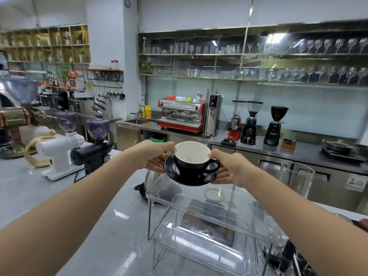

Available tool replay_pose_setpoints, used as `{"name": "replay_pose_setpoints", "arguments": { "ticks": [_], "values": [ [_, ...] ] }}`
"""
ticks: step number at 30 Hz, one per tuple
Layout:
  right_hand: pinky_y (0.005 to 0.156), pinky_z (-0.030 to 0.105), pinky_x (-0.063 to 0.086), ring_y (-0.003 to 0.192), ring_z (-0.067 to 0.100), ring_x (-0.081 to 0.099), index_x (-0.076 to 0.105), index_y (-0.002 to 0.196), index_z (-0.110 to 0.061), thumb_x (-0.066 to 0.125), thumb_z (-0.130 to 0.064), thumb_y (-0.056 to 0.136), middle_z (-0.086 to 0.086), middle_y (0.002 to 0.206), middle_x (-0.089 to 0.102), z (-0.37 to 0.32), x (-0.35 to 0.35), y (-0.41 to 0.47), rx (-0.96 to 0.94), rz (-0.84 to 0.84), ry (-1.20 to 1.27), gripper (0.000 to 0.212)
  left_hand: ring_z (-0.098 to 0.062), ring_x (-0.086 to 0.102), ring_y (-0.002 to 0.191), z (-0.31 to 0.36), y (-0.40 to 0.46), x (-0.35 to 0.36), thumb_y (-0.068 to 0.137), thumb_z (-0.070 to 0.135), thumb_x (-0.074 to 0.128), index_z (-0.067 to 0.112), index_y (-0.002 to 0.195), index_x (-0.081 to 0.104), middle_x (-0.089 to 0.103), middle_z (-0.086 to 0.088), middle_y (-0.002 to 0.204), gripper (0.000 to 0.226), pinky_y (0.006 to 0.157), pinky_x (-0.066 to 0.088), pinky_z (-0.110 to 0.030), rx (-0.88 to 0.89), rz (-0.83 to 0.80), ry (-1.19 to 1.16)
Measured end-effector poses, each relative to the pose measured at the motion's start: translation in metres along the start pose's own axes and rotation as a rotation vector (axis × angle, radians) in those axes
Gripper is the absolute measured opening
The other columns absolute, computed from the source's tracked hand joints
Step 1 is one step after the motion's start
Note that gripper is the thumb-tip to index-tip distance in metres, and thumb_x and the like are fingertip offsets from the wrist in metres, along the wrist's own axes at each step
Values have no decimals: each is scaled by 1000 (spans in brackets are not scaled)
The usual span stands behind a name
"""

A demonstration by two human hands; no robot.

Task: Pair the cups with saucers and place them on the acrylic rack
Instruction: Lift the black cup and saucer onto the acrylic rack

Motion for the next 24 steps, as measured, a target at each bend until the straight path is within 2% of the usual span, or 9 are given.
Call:
{"name": "replay_pose_setpoints", "arguments": {
  "ticks": [3,6,9,16,18,21,24],
  "values": [
    [61,40,63,68,36,73,61,101,2,70,-23,77,25,85,71,6,-1,6,29,-1,-17,35,-29,77,68,2,5,5,79,32,76,-5,101,70,78,-20,87,43,67,66,-36,-14,-17,60],
    [63,41,63,70,36,73,60,100,2,69,-23,77,25,86,70,12,-1,12,54,2,-29,35,-35,77,78,0,9,10,82,29,75,-6,104,68,76,-26,95,41,75,66,-40,-48,-35,99],
    [64,42,64,72,37,74,60,100,2,69,-24,76,26,87,72,23,-1,19,95,0,-44,36,-36,76,77,-2,14,17,86,24,73,-6,103,66,74,-27,91,35,76,65,-42,-75,-47,132],
    [56,38,62,59,33,75,61,97,-1,69,-25,73,25,82,72,38,2,35,139,-16,-59,35,-41,74,89,-10,23,27,90,20,68,1,88,65,70,-27,96,19,68,65,-40,-132,-61,192],
    [56,38,62,58,33,75,61,97,-2,69,-26,73,25,82,72,41,1,39,147,-15,-65,34,-41,74,88,-12,26,29,90,20,68,2,88,65,69,-27,96,19,67,65,-40,-143,-65,201],
    [54,37,61,57,32,75,61,97,-2,69,-26,73,24,82,73,46,-1,43,166,-9,-58,34,-39,74,80,-12,29,33,91,20,68,4,87,65,67,-27,94,17,56,64,-37,-145,-70,225],
    [55,37,62,65,33,75,62,97,-2,69,-27,75,23,85,73,50,0,48,176,-19,-40,35,-37,74,75,-13,31,35,92,20,67,6,86,63,67,-24,90,16,53,63,-36,-151,-69,253]
  ]
}}
Point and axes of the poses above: each hand's wrist, its own y-axis towards the middle knuckle, its own x-axis out of the palm, z = x × y, the point moved 10 cm from there along y, towards the middle knuckle
